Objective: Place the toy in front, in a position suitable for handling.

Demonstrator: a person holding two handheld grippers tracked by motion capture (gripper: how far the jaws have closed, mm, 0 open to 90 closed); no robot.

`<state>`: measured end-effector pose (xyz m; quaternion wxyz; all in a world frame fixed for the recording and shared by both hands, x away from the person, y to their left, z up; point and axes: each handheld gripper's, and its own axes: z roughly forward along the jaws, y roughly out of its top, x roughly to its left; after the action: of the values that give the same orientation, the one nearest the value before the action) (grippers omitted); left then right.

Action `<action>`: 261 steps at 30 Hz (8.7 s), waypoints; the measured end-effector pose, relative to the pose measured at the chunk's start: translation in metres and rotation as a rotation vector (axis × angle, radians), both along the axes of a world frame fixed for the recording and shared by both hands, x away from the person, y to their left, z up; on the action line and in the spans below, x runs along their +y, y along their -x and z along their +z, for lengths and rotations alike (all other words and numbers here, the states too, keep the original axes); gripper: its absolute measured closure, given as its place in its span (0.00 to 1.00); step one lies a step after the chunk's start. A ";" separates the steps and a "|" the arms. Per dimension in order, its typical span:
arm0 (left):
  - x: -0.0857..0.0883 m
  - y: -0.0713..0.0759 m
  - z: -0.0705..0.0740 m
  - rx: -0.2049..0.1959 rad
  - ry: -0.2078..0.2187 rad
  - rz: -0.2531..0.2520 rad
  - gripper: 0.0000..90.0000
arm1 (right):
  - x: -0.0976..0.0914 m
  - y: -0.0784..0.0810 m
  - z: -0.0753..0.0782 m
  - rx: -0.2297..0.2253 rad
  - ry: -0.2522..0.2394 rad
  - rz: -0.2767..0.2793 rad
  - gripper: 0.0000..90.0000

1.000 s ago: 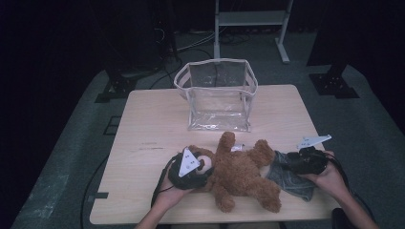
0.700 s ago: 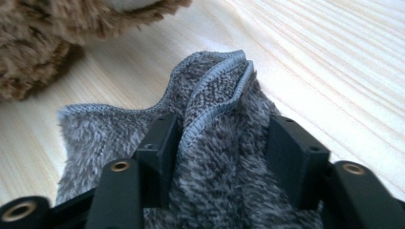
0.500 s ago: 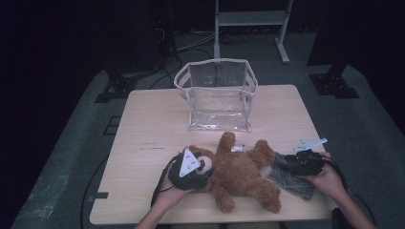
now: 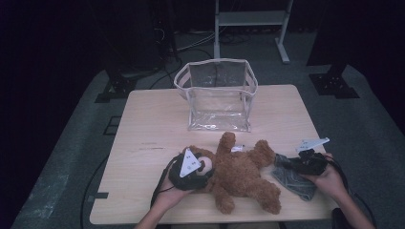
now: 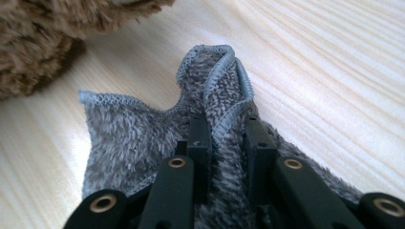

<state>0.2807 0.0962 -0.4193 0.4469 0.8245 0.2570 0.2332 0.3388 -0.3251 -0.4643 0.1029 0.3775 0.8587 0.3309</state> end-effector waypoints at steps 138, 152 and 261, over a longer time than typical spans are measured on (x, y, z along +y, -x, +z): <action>-0.010 0.010 -0.008 0.010 0.015 0.038 0.33 | 0.083 0.040 0.071 -0.139 -0.266 0.259 0.85; -0.009 0.009 -0.008 0.005 0.021 0.045 0.32 | 0.069 0.034 0.066 -0.113 -0.318 0.206 0.85; -0.009 0.020 -0.006 -0.017 -0.009 0.003 0.33 | 0.078 0.003 0.084 -0.119 -0.179 0.133 0.83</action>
<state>0.2604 0.0871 -0.4257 0.4451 0.8241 0.2534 0.2419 0.3361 -0.2469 -0.3806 0.0976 0.3070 0.8412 0.4343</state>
